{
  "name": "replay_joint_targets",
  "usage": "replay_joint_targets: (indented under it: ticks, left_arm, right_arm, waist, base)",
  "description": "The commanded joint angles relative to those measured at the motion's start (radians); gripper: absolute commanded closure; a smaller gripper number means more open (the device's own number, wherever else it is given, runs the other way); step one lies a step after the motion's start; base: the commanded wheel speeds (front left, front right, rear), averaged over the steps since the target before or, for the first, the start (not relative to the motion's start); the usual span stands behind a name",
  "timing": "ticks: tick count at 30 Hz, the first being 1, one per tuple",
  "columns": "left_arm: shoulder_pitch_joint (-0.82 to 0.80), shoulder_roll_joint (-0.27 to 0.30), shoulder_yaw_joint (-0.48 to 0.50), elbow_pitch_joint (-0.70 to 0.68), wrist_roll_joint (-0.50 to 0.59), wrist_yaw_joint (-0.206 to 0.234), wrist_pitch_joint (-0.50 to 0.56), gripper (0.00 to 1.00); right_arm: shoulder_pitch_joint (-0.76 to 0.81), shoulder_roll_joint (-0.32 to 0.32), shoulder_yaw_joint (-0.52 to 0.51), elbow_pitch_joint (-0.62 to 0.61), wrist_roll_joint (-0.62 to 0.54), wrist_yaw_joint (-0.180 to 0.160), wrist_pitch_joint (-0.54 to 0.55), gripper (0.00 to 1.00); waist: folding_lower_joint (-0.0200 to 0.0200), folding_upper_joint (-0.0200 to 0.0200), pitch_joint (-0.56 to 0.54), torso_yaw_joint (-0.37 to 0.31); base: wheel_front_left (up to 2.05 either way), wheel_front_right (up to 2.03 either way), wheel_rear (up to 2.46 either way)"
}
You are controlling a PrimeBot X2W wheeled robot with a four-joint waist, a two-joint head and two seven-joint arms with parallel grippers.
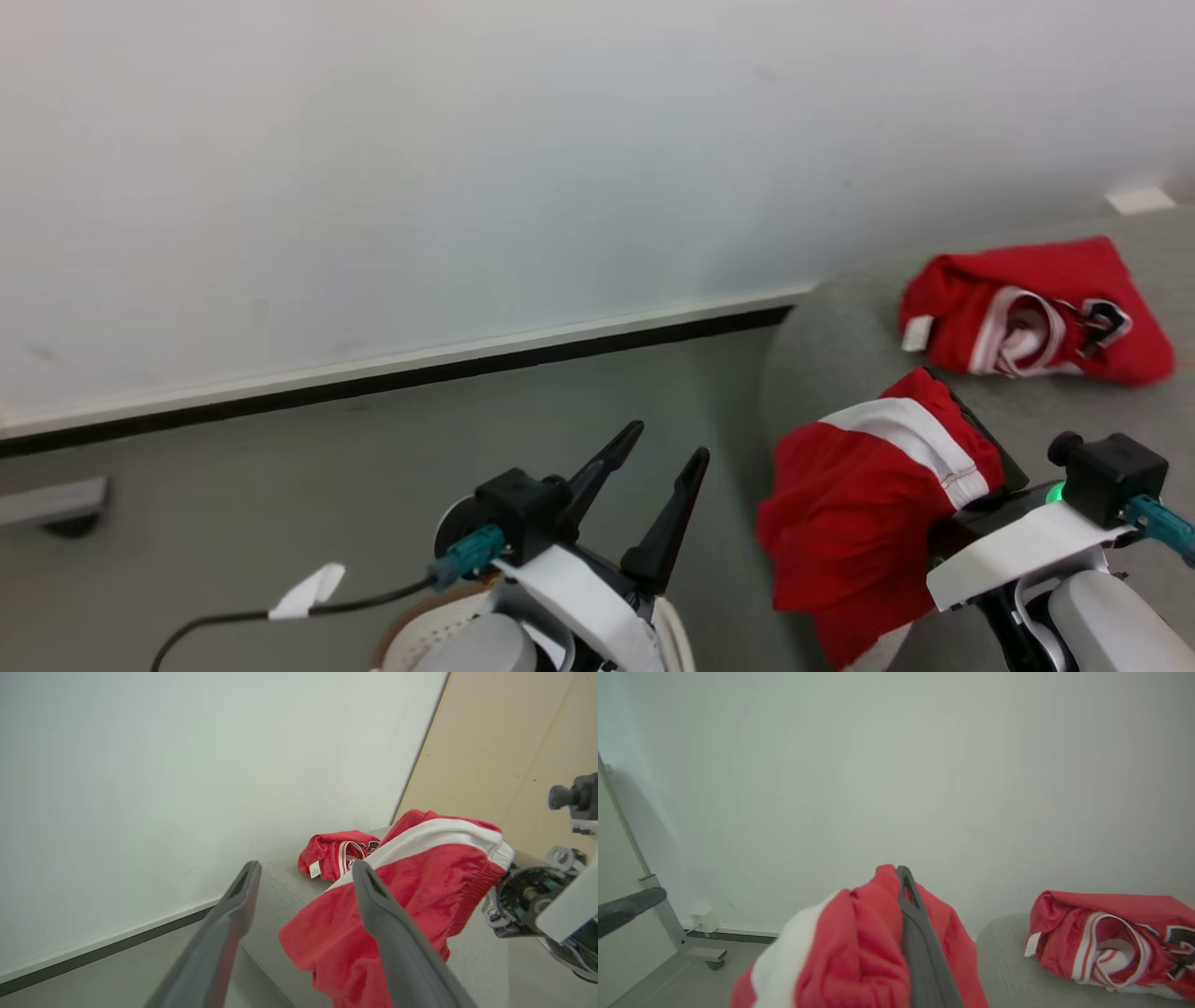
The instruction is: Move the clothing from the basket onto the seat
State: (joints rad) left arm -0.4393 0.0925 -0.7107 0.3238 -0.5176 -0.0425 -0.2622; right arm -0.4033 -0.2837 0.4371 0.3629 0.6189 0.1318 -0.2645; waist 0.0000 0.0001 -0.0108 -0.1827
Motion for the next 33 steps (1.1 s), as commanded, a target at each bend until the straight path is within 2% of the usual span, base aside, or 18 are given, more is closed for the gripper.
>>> replay_joint_targets:
  ticks: [1,7,11,17,22,26,29,31,32,33]
  left_arm:
    - [0.024,0.003,0.017,-0.009,0.021,0.004,-0.002,0.0]
    - [0.054,0.002,0.036,-0.024,0.114,-0.005,-0.002,0.0]
    - [0.059,-0.002,0.043,-0.02,0.159,-0.023,-0.002,0.0]
    - [0.067,-0.017,0.067,-0.003,0.182,-0.041,-0.002,0.0]
    - [0.058,-0.026,0.072,0.017,0.197,-0.054,-0.002,0.0]
    - [0.039,-0.03,0.074,0.03,0.211,-0.06,-0.002,0.0]
    - [0.022,-0.031,0.072,0.039,0.226,-0.064,-0.002,0.0]
    - [0.008,-0.032,0.068,0.042,0.235,-0.067,-0.002,0.0]
    - [0.008,-0.032,0.068,0.042,0.235,-0.067,-0.002,0.0]
    - [0.002,-0.032,0.071,0.04,0.238,-0.067,-0.002,0.0]
  right_arm:
    - [0.016,-0.006,-0.008,-0.015,-0.005,-0.002,0.001,1.0]
    - [0.044,-0.026,-0.012,-0.062,-0.016,-0.002,0.001,1.0]
    - [0.047,-0.044,-0.009,-0.079,-0.014,-0.002,0.001,1.0]
    - [0.026,-0.058,-0.017,-0.102,-0.011,-0.002,0.0,1.0]
    - [-0.029,-0.086,-0.023,-0.119,-0.024,-0.002,0.0,1.0]
    - [-0.122,-0.144,-0.037,-0.131,-0.029,-0.002,0.0,1.0]
    - [-0.211,-0.213,-0.03,-0.126,-0.017,-0.002,0.013,1.0]
    - [-0.276,-0.288,-0.011,-0.117,0.0,-0.002,0.033,1.0]
    - [-0.276,-0.288,-0.011,-0.117,0.0,-0.002,0.033,1.0]
    - [-0.306,-0.317,-0.014,-0.109,0.013,-0.002,0.037,1.0]
  waist:
    - [0.0,-0.0001,0.018,-0.1]
    - [0.0,-0.0001,0.036,-0.203]
    - [0.0,-0.0001,0.048,-0.241]
    - [0.0,-0.0001,0.059,-0.253]
    - [0.0,-0.0001,0.078,-0.238]
    - [0.0,-0.0001,0.112,-0.217]
    - [0.0,-0.0001,0.147,-0.195]
    - [0.0,-0.0001,0.174,-0.174]
    - [0.0,-0.0001,0.174,-0.174]
    - [0.0,-0.0001,0.187,-0.166]
  base:
    - [0.0,0.0,0.0]
    - [0.0,0.0,0.0]
    - [0.0,0.0,0.0]
    - [0.0,0.0,0.0]
    - [0.0,0.0,0.0]
    - [0.0,0.0,0.0]
    - [0.0,0.0,0.0]
    - [0.0,0.0,0.0]
    - [0.0,0.0,0.0]
    - [0.0,0.0,0.0]
